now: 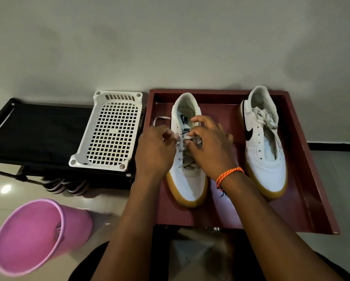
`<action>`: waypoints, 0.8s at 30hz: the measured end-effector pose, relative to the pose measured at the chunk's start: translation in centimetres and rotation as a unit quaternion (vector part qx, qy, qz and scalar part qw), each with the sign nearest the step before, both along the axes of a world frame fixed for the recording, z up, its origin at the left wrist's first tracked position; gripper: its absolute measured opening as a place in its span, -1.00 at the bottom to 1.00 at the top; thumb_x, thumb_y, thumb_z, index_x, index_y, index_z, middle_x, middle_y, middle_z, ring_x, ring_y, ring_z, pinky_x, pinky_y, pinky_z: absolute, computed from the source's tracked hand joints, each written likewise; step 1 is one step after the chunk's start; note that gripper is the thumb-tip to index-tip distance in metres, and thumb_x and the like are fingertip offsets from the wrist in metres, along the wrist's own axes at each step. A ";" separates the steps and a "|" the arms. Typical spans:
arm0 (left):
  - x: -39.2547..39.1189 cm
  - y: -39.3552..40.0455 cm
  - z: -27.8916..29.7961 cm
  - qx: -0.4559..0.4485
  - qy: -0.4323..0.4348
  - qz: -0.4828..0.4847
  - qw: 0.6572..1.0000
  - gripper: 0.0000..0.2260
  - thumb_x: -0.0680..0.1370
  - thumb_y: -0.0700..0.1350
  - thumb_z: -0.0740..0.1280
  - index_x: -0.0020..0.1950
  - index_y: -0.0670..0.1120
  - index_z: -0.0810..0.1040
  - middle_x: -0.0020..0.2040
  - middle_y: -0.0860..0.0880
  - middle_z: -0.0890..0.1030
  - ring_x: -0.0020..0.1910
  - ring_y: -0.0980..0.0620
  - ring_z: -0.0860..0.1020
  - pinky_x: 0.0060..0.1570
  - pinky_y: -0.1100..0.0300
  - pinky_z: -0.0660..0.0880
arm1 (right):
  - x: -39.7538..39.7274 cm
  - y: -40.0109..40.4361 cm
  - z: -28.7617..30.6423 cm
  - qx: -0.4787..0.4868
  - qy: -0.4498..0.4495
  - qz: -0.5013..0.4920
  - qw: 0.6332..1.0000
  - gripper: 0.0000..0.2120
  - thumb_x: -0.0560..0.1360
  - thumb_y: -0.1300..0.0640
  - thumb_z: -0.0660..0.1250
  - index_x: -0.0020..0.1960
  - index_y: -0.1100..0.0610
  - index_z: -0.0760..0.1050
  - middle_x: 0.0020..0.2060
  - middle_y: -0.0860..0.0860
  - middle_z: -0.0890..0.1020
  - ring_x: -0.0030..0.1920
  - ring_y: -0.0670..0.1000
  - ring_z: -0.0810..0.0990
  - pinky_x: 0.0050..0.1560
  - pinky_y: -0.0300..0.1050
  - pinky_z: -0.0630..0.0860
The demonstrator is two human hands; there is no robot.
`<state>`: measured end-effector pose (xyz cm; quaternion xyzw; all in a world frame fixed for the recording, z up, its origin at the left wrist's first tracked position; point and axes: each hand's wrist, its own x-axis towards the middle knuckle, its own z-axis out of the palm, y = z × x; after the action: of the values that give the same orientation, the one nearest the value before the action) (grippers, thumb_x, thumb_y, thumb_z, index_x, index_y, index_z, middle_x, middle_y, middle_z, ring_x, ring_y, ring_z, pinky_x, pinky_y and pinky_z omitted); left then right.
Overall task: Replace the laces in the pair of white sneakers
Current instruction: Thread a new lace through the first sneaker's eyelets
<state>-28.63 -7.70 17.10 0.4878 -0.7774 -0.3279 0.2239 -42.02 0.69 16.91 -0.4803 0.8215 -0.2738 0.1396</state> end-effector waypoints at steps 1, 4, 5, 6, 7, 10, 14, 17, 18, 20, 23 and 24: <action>-0.1 0.0 -0.1 0.002 0.008 0.001 1.000 -0.81 0.64 -0.03 0.44 -0.15 -0.03 0.63 -0.23 0.09 0.64 -0.22 0.15 0.60 -0.22 0.14 0.48 | 0.0 0.0 0.0 0.002 0.002 0.000 1.000 -0.93 0.57 0.02 0.45 0.04 -0.04 0.64 0.46 -0.24 0.40 0.37 0.04 0.41 0.26 0.15 0.25; -0.1 -0.5 0.0 0.063 0.088 0.029 0.994 -0.86 0.65 -0.11 0.41 -0.11 -0.02 0.65 -0.23 0.08 0.66 -0.23 0.12 0.61 -0.15 0.13 0.55 | 0.0 0.1 0.0 0.003 0.008 0.003 1.000 -0.93 0.58 0.02 0.44 0.06 -0.04 0.64 0.46 -0.24 0.39 0.39 0.05 0.39 0.19 0.08 0.17; -0.1 -0.7 0.1 0.106 0.137 0.039 0.984 -0.86 0.67 -0.12 0.39 -0.07 -0.05 0.68 -0.20 0.05 0.69 -0.21 0.09 0.64 -0.12 0.09 0.60 | 0.0 0.1 0.1 0.004 0.006 0.003 1.000 -0.93 0.58 0.02 0.44 0.06 -0.04 0.64 0.47 -0.24 0.39 0.40 0.05 0.38 0.22 0.10 0.18; 0.0 -0.7 0.4 0.148 0.183 0.047 0.971 -0.85 0.69 -0.13 0.37 -0.01 -0.10 0.70 -0.15 0.00 0.73 -0.16 0.04 0.69 -0.08 0.07 0.64 | 0.0 0.2 0.1 0.007 0.003 0.002 1.000 -0.92 0.58 0.02 0.45 0.07 -0.04 0.64 0.47 -0.24 0.38 0.42 0.06 0.37 0.26 0.13 0.19; -0.1 -0.6 0.9 0.185 0.222 0.056 0.956 -0.83 0.71 -0.15 0.34 0.04 -0.16 0.70 -0.08 -0.06 0.75 -0.10 -0.01 0.73 -0.05 0.08 0.67 | 0.0 0.2 0.2 0.011 0.003 0.003 1.000 -0.92 0.59 0.02 0.45 0.07 -0.04 0.63 0.48 -0.24 0.38 0.43 0.06 0.36 0.29 0.15 0.20; -0.1 -0.2 1.9 0.269 0.303 0.080 0.911 -0.80 0.73 -0.20 0.29 0.09 -0.30 0.66 0.04 -0.16 0.76 -0.04 -0.04 0.76 -0.08 0.18 0.67 | 0.0 0.2 0.3 0.022 0.007 0.003 1.000 -0.90 0.59 0.01 0.45 0.09 -0.05 0.63 0.49 -0.24 0.37 0.45 0.07 0.34 0.34 0.17 0.21; 0.1 -0.1 2.3 0.309 0.346 0.088 0.882 -0.80 0.74 -0.19 0.29 0.06 -0.27 0.65 0.08 -0.22 0.74 -0.03 -0.07 0.76 -0.09 0.13 0.69 | -0.1 0.4 0.5 0.021 0.013 0.000 1.000 -0.87 0.57 0.01 0.46 0.12 -0.08 0.63 0.49 -0.24 0.38 0.44 0.05 0.35 0.26 0.09 0.18; 0.1 -0.3 2.2 0.289 0.330 0.112 0.892 -0.77 0.74 -0.14 0.30 -0.04 -0.16 0.65 -0.04 -0.12 0.75 -0.12 -0.04 0.73 -0.05 0.02 0.71 | 0.2 0.3 0.4 0.005 0.019 0.002 1.000 -0.77 0.53 0.05 0.49 0.15 -0.13 0.59 0.45 -0.23 0.40 0.39 0.02 0.38 0.30 0.14 0.24; 0.1 -0.4 2.0 0.253 0.299 0.121 0.912 -0.77 0.75 -0.11 0.29 -0.03 -0.15 0.64 -0.09 -0.10 0.74 -0.17 -0.03 0.70 -0.07 -0.02 0.70 | 0.4 0.3 0.3 -0.012 0.023 0.003 1.000 -0.74 0.50 0.08 0.50 0.14 -0.15 0.57 0.42 -0.21 0.40 0.38 0.01 0.39 0.31 0.17 0.29; 0.3 -0.9 1.3 0.138 0.204 0.122 0.961 -0.79 0.74 -0.06 0.28 0.01 -0.10 0.63 -0.12 -0.02 0.72 -0.17 -0.02 0.68 -0.03 -0.10 0.68 | 1.0 0.2 0.2 -0.054 0.029 0.013 0.998 -0.73 0.47 0.11 0.48 0.09 -0.17 0.58 0.42 -0.17 0.38 0.36 0.02 0.39 0.27 0.16 0.32; 0.3 -1.0 0.9 0.033 0.112 0.119 0.986 -0.88 0.72 -0.06 0.30 0.07 -0.02 0.62 -0.09 0.13 0.67 -0.07 0.09 0.65 0.07 -0.08 0.62 | 2.2 -0.1 -0.4 -0.055 0.066 0.052 0.995 -0.78 0.49 0.03 0.47 0.10 -0.18 0.63 0.62 -0.11 0.19 0.56 0.07 0.19 0.26 0.12 0.23; 0.3 -0.9 0.8 0.019 0.102 0.115 0.988 -0.90 0.71 -0.09 0.31 0.09 -0.01 0.62 -0.06 0.15 0.66 -0.04 0.09 0.64 0.08 -0.07 0.60 | 2.5 -0.1 -0.7 -0.030 0.088 0.064 0.994 -0.74 0.49 0.01 0.47 0.16 -0.20 0.62 0.67 -0.08 0.08 0.63 0.08 0.08 0.30 0.17 0.23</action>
<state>-28.36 -8.59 17.86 0.5422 -0.6829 -0.3624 0.3291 -39.48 0.58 16.20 -0.5584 0.7894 -0.2454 0.0695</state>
